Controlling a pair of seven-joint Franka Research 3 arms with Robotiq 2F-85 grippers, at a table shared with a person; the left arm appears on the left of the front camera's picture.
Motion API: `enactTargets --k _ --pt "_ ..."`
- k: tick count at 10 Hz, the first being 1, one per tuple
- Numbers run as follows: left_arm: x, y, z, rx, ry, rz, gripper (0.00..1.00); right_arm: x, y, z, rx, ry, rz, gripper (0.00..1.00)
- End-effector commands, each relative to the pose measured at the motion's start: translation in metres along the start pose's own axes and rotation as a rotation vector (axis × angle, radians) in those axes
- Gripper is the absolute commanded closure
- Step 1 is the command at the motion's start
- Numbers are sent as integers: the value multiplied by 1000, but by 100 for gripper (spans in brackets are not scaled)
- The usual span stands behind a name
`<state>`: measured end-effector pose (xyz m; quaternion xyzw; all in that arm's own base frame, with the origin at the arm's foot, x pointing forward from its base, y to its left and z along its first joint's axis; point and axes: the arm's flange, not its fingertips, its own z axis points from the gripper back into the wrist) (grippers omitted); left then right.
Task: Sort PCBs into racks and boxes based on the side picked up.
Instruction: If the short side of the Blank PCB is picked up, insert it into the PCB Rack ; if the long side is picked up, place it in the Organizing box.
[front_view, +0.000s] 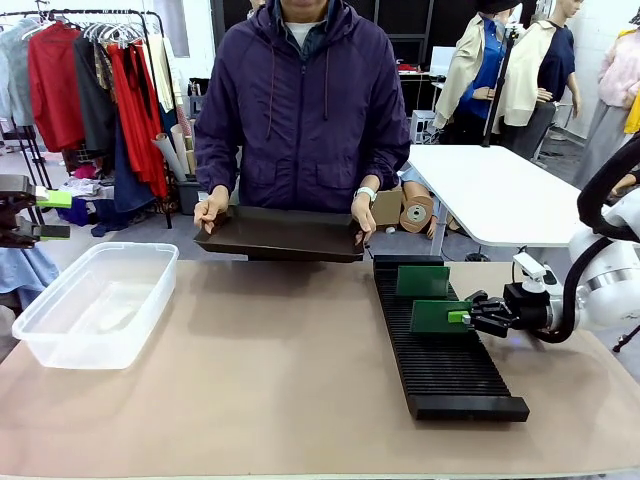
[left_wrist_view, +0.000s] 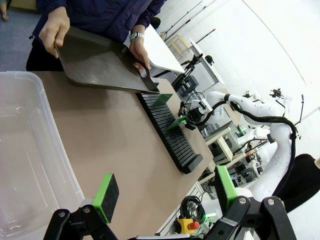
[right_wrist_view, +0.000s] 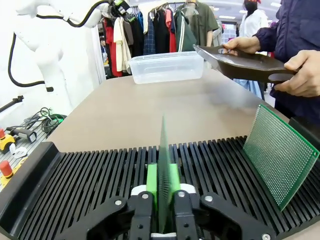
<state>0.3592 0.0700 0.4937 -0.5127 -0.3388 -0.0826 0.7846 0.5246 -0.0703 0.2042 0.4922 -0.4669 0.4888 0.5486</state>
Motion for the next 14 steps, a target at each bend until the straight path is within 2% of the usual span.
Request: enactTargets --k 1,3,8,9,10,14 --pt "0 -1 1 -12 -6 -1 0 10 -7 -4 -43 -25 3 41" --pt "0 -1 1 -12 -6 -1 0 17 -9 -4 -55 -40 3 1" --pt "0 -1 1 -12 -6 -1 0 31 -10 -4 -61 -37 -36 0" --pt "0 -1 1 -12 -6 -1 0 31 -10 -4 -26 -41 -29 0" --pt "0 -1 1 -12 -6 -1 0 22 -9 1 -46 -33 -8 0" --pt "0 -1 1 -12 -6 -1 0 22 -9 1 -46 -33 -8 0"
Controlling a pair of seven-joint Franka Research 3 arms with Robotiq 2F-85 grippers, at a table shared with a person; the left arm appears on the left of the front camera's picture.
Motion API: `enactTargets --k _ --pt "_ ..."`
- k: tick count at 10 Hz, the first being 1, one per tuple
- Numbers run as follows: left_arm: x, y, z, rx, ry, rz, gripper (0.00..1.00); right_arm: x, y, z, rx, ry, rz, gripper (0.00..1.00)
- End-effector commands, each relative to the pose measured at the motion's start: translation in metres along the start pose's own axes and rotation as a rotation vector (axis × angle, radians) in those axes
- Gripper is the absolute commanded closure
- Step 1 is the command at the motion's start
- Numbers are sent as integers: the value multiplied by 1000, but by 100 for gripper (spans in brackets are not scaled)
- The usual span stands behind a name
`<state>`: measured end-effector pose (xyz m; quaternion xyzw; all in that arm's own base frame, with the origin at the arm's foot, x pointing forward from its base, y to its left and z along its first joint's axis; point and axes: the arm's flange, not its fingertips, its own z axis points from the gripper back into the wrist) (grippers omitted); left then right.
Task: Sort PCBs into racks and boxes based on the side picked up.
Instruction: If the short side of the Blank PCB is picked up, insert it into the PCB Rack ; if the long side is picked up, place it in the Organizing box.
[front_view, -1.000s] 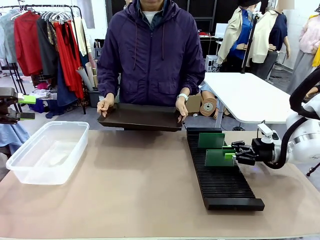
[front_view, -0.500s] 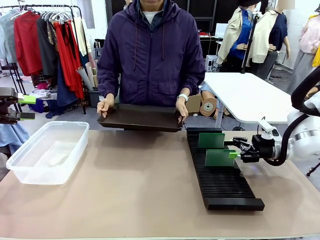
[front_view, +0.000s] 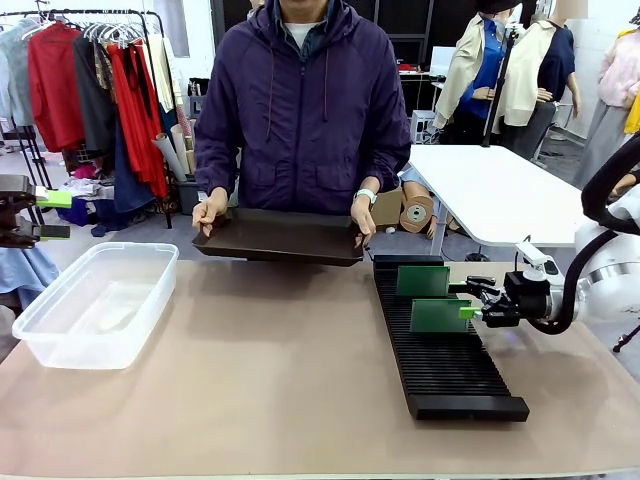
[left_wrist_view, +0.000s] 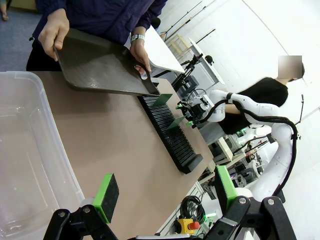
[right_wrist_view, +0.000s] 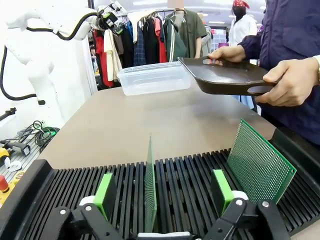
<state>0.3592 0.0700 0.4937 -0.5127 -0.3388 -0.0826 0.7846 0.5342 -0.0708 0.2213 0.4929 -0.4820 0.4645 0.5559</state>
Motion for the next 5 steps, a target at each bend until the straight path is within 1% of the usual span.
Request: enactTargets --k 1,5 --pt "0 -1 1 -12 -6 -1 0 4 -1 -1 -2 1 12 0" --pt "0 -1 1 -12 -6 -1 0 4 -1 -1 -2 1 12 0"
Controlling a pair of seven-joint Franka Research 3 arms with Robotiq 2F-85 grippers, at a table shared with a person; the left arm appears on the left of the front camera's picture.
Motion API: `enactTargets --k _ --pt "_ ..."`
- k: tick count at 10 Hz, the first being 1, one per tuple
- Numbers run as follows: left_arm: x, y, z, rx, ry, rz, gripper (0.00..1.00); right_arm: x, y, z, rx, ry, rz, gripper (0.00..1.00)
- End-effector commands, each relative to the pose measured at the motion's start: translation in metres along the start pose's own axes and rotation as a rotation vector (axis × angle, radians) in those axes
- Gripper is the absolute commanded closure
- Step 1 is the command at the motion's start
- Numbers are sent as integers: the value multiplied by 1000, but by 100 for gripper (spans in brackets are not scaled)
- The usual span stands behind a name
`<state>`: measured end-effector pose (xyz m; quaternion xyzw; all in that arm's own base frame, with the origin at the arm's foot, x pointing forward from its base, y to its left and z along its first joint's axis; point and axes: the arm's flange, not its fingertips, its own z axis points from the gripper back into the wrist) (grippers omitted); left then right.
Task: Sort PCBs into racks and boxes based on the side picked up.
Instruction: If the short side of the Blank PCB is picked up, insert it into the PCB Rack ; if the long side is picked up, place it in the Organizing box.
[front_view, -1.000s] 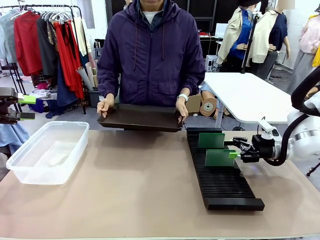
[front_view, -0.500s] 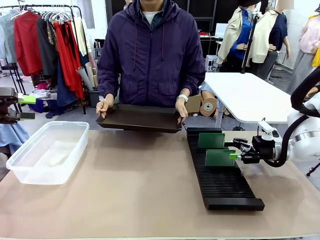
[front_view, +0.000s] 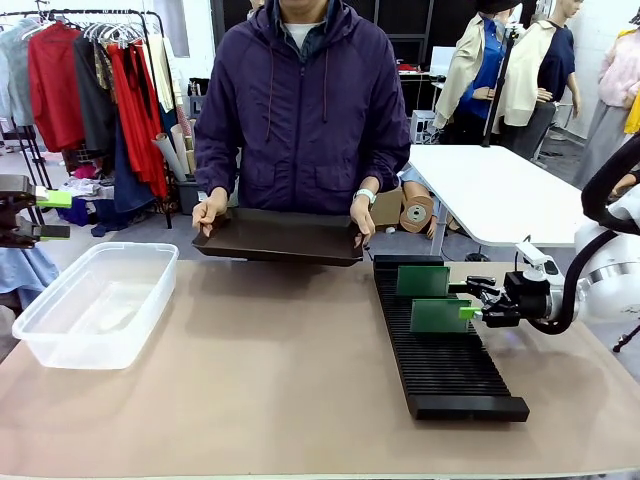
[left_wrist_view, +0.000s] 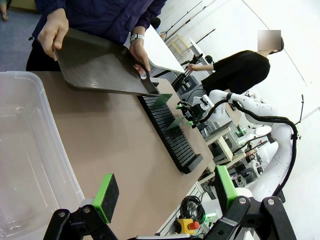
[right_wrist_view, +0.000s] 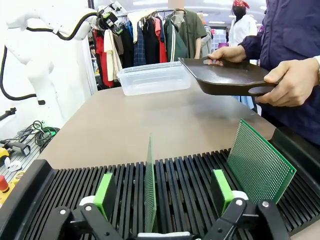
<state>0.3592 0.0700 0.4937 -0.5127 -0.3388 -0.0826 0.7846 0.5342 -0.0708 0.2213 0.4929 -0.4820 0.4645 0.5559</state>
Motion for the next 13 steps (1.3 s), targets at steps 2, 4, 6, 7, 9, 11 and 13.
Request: enactTargets --k 2,4,6,7,9,11,13 --pt "0 -1 1 -12 -6 -1 0 4 -1 -1 -2 1 11 0" --pt "0 -1 1 -12 -6 -1 0 4 -1 -1 -2 1 11 0" --pt "0 -1 1 -12 -6 -1 0 4 -1 -1 -2 1 11 0" --pt "0 -1 1 -12 -6 -1 0 4 -1 -1 -2 1 11 0" --pt "0 -1 1 -12 -6 -1 0 4 -1 -1 -2 1 11 0" --pt "0 -1 1 -12 -6 -1 0 4 -1 -1 -2 1 11 0" --pt "0 -1 1 -12 -6 -1 0 4 -1 -1 -2 1 11 0"
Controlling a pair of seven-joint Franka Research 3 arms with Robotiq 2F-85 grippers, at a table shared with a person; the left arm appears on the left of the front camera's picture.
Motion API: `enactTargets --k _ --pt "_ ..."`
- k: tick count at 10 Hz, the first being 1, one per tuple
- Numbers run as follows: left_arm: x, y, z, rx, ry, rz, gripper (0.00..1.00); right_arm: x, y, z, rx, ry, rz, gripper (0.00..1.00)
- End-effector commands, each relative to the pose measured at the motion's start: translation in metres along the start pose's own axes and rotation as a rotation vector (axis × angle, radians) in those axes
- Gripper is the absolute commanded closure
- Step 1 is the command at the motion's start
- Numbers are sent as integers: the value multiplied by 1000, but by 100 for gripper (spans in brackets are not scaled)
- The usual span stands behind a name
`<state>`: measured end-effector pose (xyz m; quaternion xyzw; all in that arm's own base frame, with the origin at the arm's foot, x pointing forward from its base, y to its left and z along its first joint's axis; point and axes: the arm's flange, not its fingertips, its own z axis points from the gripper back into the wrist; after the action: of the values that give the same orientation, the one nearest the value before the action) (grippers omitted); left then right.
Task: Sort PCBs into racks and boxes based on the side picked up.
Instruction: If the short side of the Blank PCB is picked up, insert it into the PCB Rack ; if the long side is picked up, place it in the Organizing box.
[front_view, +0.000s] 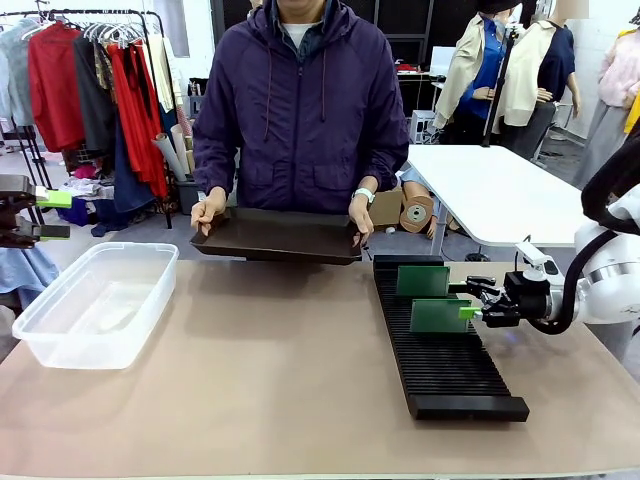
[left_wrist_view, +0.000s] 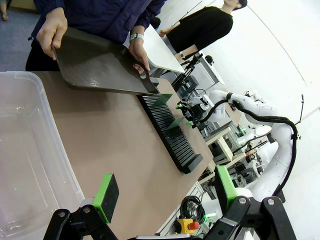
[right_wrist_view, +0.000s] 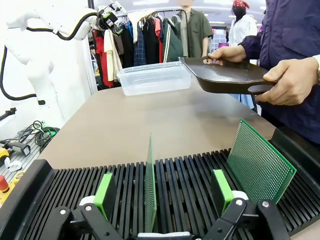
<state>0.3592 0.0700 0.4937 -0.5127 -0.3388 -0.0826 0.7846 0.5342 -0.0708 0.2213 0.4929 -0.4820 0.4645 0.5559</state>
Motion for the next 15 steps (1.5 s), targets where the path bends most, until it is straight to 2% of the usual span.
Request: enactTargets --k 1,2,5,7,9,11,15 --pt "0 -1 1 -12 -6 -1 0 4 -1 -1 -2 1 11 0" --pt "0 -1 1 -12 -6 -1 0 0 0 0 0 0 0 0" --pt "0 -1 1 -12 -6 -1 0 25 5 -8 -5 -63 -76 0" --pt "0 -1 1 -12 -6 -1 0 49 12 -17 -9 -37 -116 0" --pt "0 -1 1 -12 -6 -1 0 79 22 -27 -20 9 -221 0" --pt "0 -1 1 -12 -6 -1 0 109 36 -35 -39 56 -363 0" --pt "0 -1 1 -12 -6 -1 0 153 84 -46 -59 53 -769 0"
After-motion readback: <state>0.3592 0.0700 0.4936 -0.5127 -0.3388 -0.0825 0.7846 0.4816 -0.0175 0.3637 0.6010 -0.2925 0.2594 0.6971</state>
